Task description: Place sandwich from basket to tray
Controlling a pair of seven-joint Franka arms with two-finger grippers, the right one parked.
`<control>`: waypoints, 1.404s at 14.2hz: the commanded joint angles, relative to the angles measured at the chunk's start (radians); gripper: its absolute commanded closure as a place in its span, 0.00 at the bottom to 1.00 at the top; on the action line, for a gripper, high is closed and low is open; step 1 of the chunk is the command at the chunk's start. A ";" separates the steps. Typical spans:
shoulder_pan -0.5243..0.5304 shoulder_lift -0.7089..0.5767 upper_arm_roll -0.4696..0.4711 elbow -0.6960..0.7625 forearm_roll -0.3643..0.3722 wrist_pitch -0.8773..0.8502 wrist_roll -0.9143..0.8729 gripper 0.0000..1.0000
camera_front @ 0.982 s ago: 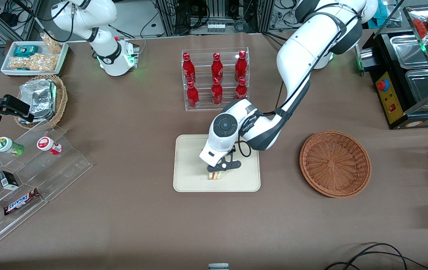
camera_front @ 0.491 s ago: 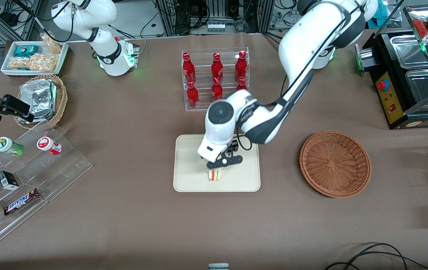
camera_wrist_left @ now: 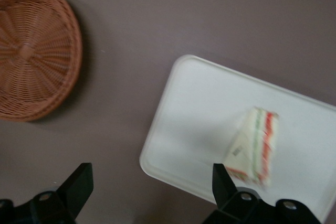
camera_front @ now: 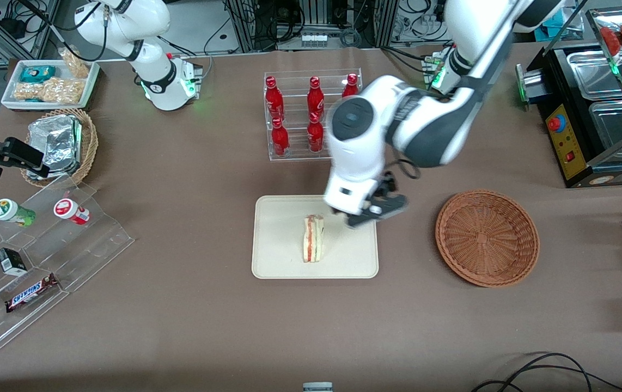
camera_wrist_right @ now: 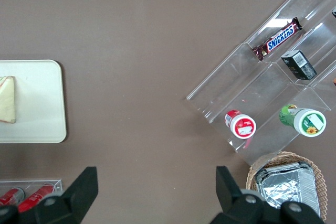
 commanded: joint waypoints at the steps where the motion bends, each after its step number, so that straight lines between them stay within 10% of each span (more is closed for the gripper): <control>1: 0.103 -0.091 -0.007 -0.129 -0.008 0.002 0.004 0.00; 12: 0.474 -0.476 -0.001 -0.503 -0.194 -0.049 0.620 0.00; 20: 0.304 -0.575 0.326 -0.441 -0.255 -0.123 1.036 0.00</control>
